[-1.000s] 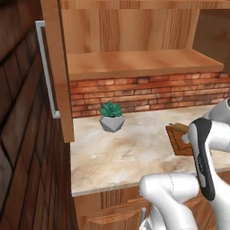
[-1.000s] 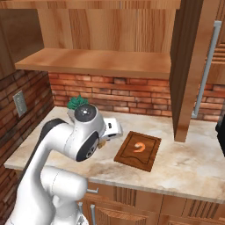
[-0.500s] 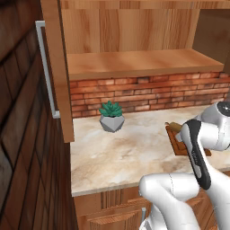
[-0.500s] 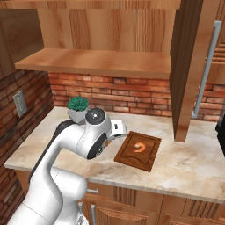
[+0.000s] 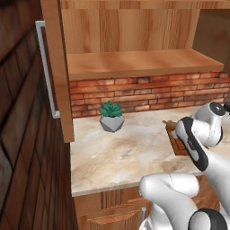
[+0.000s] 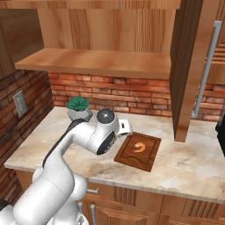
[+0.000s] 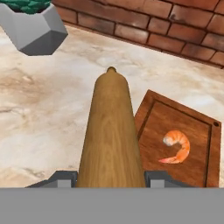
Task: Open the cabinet, retrieve the rolling pin, and place it next to the meat on the cutting board to prepare for tenderizing.
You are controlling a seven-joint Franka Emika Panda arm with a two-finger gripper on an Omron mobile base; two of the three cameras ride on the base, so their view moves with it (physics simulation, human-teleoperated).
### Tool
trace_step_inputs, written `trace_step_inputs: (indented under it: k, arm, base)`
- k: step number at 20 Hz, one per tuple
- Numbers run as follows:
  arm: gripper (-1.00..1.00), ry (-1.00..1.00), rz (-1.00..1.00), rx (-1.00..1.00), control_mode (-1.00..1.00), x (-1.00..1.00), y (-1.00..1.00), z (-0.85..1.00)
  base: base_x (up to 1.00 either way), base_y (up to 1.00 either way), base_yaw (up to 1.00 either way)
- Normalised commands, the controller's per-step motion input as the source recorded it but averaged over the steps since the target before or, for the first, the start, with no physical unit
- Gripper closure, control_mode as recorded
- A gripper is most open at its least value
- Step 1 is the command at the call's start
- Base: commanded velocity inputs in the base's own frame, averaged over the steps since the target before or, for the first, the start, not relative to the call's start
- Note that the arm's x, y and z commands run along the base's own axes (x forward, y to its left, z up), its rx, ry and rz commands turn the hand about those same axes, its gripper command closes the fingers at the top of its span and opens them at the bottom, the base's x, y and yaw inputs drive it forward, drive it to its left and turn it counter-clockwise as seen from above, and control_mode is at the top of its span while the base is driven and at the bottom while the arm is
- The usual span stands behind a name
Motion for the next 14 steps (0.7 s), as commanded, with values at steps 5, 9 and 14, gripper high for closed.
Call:
trace_step_inputs:
  k: [5,9,14]
  arm:
    - [1.0,0.0,0.0,0.0,-1.0,0.4,-0.26,-0.29]
    - [1.0,0.0,0.0,0.0,-1.0,0.2,-0.42,-0.34]
    - [1.0,0.0,0.0,0.01,-1.0,0.14,-0.34,-0.34]
  base:
    - [0.0,0.0,0.0]
    - [0.0,0.0,0.0]
    - [0.0,0.0,0.0]
